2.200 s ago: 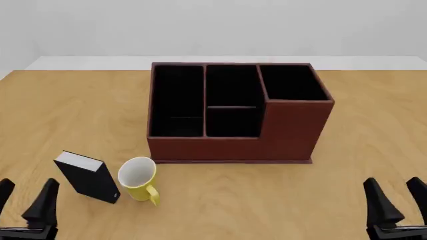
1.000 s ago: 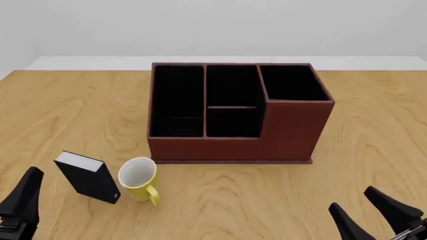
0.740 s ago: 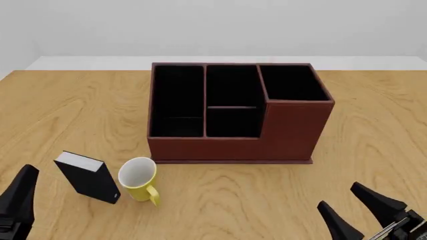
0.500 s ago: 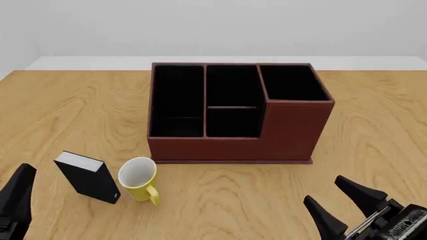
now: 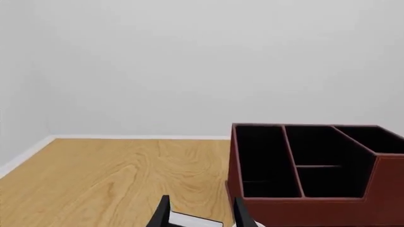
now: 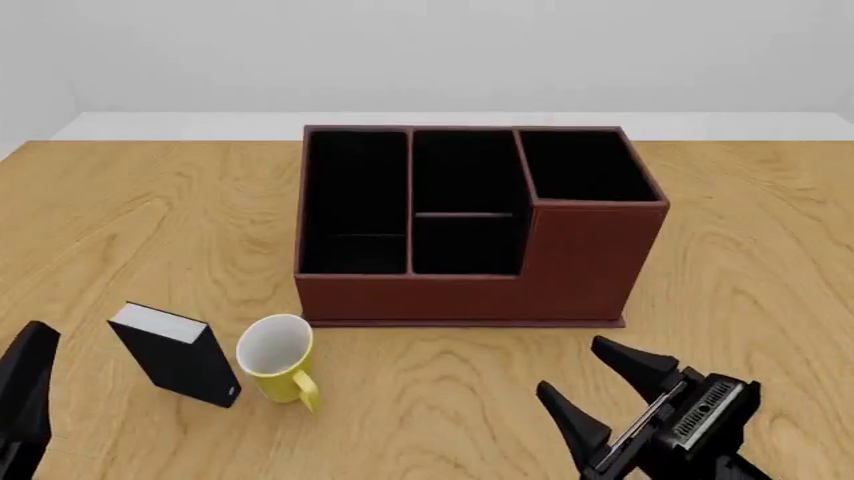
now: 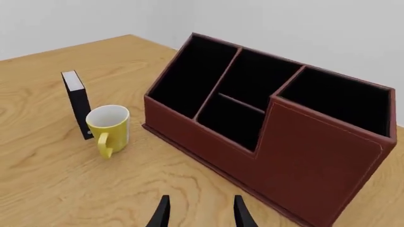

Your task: Pick up the yellow and white mug and place it to the right of the caddy.

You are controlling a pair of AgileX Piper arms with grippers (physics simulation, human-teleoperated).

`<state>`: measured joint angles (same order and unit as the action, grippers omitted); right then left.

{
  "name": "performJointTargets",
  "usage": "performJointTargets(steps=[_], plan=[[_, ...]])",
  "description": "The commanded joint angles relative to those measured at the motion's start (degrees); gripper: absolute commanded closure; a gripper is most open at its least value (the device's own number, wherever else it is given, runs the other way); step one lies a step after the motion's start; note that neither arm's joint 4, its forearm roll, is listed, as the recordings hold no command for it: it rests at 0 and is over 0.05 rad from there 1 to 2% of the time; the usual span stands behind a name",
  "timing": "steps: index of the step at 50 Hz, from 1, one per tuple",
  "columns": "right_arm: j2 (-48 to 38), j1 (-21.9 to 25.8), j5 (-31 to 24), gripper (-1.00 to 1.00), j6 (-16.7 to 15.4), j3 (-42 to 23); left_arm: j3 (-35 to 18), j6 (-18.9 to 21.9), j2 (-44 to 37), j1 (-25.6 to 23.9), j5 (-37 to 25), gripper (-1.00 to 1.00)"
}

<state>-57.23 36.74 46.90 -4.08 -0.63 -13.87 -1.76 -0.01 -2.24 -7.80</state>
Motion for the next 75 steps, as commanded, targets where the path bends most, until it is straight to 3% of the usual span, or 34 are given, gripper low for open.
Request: performJointTargets(steps=[1,32,75], plan=[[-11.9,2.2,10.2,-1.0,0.4,-1.2,-0.3,0.1,0.0,0.3,-0.1,-1.0],[-24.9,8.1,15.9,-1.0,0.7,-7.9,-3.4,0.2,0.0,1.6,-2.3,-1.0],[-35.7,13.1,15.7,-1.0,0.7,-17.5,-7.2,0.0,0.0,2.9,-5.1,-1.0]])
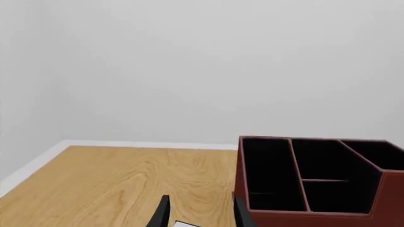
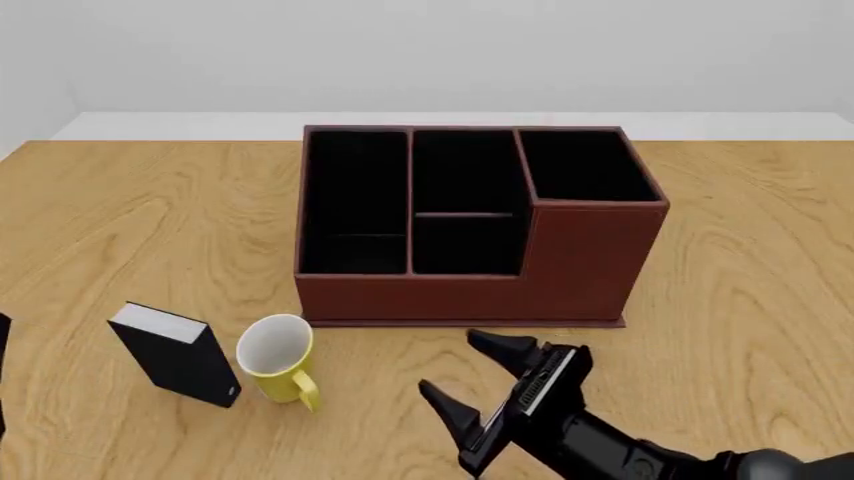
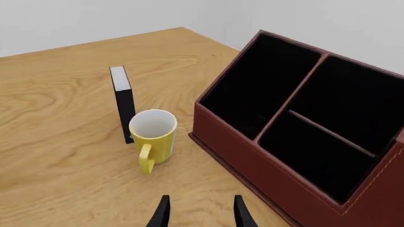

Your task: Pick up the yellow and white mug and place it to the right of the caddy.

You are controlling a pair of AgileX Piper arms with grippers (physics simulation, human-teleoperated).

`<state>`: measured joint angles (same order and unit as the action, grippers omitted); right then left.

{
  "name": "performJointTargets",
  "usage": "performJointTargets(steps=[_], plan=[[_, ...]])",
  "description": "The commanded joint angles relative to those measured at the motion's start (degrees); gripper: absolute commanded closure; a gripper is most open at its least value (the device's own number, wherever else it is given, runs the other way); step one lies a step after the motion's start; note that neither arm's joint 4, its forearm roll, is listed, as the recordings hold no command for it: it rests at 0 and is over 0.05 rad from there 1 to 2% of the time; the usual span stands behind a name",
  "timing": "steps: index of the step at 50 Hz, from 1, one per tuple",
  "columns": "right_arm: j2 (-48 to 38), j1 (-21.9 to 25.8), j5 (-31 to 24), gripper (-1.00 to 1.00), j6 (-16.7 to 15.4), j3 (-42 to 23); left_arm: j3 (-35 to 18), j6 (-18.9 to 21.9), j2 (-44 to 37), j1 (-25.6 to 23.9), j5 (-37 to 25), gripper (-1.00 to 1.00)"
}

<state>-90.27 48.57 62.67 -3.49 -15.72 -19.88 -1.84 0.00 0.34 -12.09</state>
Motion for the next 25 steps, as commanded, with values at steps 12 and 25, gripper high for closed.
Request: performJointTargets(steps=[12,25], plan=[[-4.0,2.1,-0.9,-1.0,-0.4,-4.1,-1.1,0.3,0.0,-0.2,-0.8,-1.0],[-5.8,3.0,-2.0,-1.0,-0.6,-6.6,-2.5,-0.1,0.0,0.3,-1.7,-1.0]])
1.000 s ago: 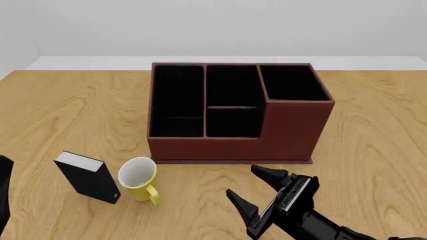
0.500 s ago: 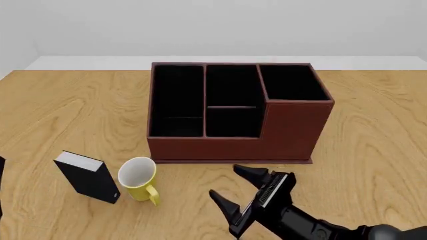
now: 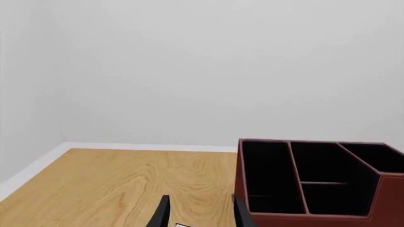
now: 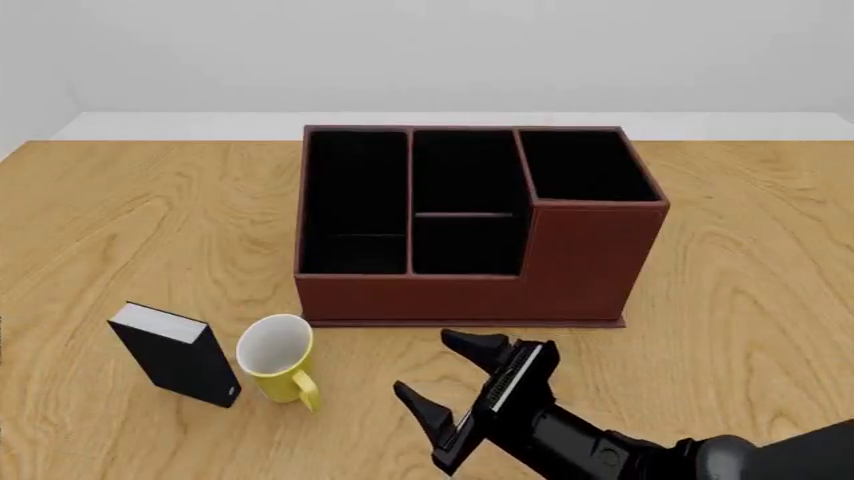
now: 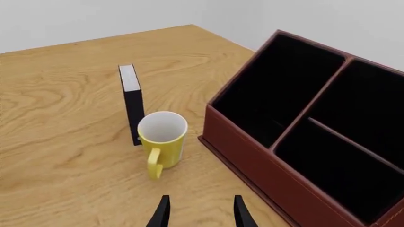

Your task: Pick up the yellow and white mug and place it to the right of the caddy.

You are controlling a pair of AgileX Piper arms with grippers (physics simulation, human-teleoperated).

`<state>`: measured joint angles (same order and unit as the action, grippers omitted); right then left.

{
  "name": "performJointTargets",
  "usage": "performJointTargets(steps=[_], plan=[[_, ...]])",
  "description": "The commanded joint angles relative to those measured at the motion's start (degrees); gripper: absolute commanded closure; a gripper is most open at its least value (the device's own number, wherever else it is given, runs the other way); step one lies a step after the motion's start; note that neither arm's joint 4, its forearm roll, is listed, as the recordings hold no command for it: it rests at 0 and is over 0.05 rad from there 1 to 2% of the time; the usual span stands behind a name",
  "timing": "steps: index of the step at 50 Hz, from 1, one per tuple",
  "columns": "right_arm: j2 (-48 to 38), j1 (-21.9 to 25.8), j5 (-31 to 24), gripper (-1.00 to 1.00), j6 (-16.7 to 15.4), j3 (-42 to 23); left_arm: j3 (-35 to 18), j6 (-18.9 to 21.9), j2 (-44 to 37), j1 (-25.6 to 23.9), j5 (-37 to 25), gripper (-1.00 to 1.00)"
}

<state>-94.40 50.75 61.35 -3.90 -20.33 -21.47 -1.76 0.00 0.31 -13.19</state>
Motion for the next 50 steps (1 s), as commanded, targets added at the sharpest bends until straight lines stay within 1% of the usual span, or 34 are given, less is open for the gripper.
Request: performJointTargets(steps=[1,3,7,9,18,25,50], plan=[[-1.8,0.9,-0.6,-1.0,-0.2,-2.1,-0.9,-0.1,0.0,0.3,-0.6,-1.0],[-1.8,1.2,-1.2,-1.0,0.3,-2.6,-0.9,-0.1,0.0,0.4,-0.4,-1.0],[-3.2,1.5,-0.9,-1.0,-0.6,-3.3,0.0,-0.2,0.0,0.8,0.2,-1.0],[-3.3,1.7,-1.4,-1.0,-0.2,-3.8,-0.3,-0.2,0.0,0.7,0.0,-1.0],[-4.2,2.7,-2.3,-1.0,-0.3,-5.5,-0.8,-0.3,0.0,1.0,-0.5,-1.0],[-6.2,3.4,-1.7,-1.0,-0.4,-6.6,-1.6,-0.4,0.0,1.2,-1.0,-1.0],[-10.8,5.0,-2.7,-1.0,-0.2,-10.7,-2.0,-0.4,0.0,1.5,-1.3,-1.0]])
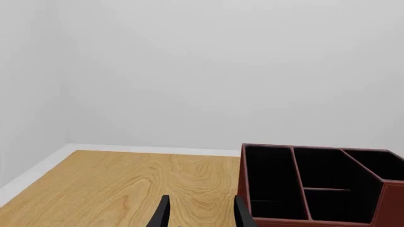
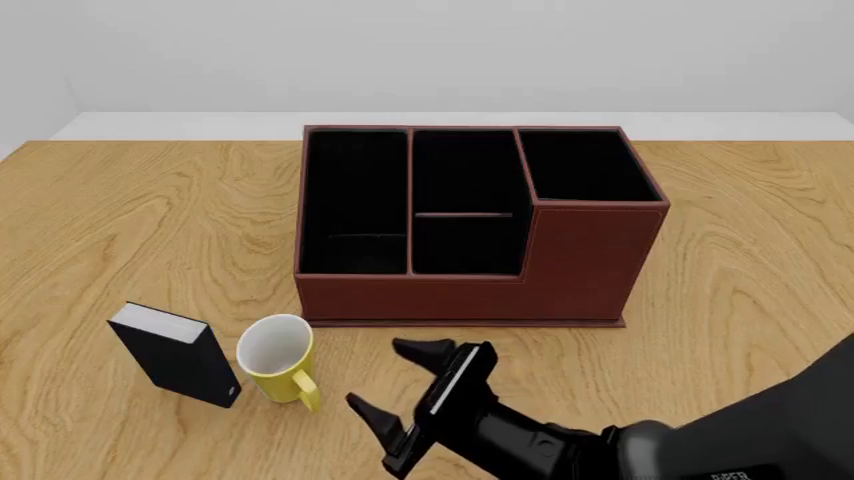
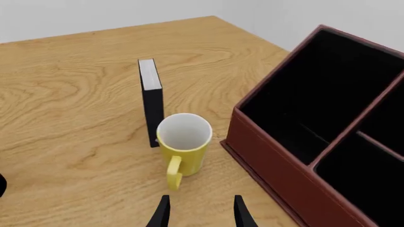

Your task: Pick up the yellow and white mug and place it to the right of the caddy.

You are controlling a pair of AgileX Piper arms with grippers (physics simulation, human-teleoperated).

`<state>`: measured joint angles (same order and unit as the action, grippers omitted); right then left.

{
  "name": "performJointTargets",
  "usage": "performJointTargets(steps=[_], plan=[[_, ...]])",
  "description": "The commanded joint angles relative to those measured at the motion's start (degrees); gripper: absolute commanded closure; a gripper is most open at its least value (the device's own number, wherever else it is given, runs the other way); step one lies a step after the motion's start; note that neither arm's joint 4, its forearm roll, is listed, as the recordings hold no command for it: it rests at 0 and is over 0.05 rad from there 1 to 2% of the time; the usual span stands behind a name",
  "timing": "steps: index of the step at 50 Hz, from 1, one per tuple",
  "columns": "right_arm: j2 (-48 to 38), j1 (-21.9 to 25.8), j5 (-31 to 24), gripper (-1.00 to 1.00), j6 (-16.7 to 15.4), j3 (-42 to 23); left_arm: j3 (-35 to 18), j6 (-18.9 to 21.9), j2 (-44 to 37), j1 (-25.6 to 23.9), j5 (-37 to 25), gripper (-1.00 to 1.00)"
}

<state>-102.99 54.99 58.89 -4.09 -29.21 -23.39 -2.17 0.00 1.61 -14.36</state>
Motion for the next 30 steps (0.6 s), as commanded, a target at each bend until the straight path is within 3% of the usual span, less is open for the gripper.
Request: performJointTargets(steps=[1,30], plan=[[-2.5,0.9,-0.3,-1.0,0.1,-2.1,-0.2,0.0,0.0,0.3,-0.2,-1.0],[-4.2,2.4,-5.1,-1.0,-1.0,-8.4,-2.0,-0.5,0.0,1.1,-1.3,-1.0]])
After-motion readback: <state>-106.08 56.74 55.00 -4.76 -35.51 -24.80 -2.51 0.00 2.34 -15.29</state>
